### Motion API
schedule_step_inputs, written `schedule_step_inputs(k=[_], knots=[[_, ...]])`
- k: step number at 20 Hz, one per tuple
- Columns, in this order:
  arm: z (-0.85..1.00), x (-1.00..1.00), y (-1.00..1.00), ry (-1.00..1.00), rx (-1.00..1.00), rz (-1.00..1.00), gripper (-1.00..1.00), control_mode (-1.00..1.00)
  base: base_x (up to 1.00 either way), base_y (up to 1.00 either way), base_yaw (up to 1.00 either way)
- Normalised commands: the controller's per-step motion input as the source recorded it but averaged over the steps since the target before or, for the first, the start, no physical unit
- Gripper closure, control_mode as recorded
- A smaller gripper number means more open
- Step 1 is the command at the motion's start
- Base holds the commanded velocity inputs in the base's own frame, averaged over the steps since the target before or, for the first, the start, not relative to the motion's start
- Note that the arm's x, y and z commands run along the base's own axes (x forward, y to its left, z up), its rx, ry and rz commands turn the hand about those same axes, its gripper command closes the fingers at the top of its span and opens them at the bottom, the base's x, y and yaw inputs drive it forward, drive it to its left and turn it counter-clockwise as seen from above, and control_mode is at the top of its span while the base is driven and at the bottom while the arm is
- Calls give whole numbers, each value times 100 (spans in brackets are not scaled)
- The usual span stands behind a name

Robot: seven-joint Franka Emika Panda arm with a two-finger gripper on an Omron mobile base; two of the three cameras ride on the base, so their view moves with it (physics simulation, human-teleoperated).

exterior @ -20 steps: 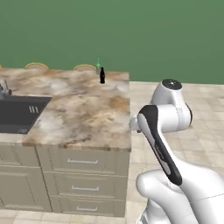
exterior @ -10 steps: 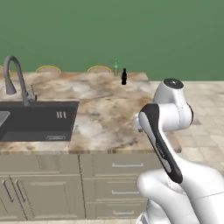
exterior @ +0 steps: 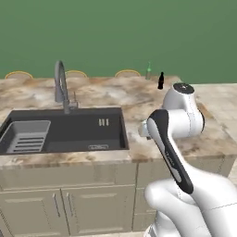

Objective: Move the drinks to the dining counter.

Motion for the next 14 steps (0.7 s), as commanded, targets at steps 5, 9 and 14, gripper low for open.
schedule_step_inputs(k=[5, 9, 14], knots=[[0, 0, 0, 0, 0, 0, -100, 100, 0, 100, -18], [0, 0, 0, 0, 0, 0, -100, 100, 0, 100, -19], [0, 0, 0, 0, 0, 0, -100, 100, 0, 100, -19]])
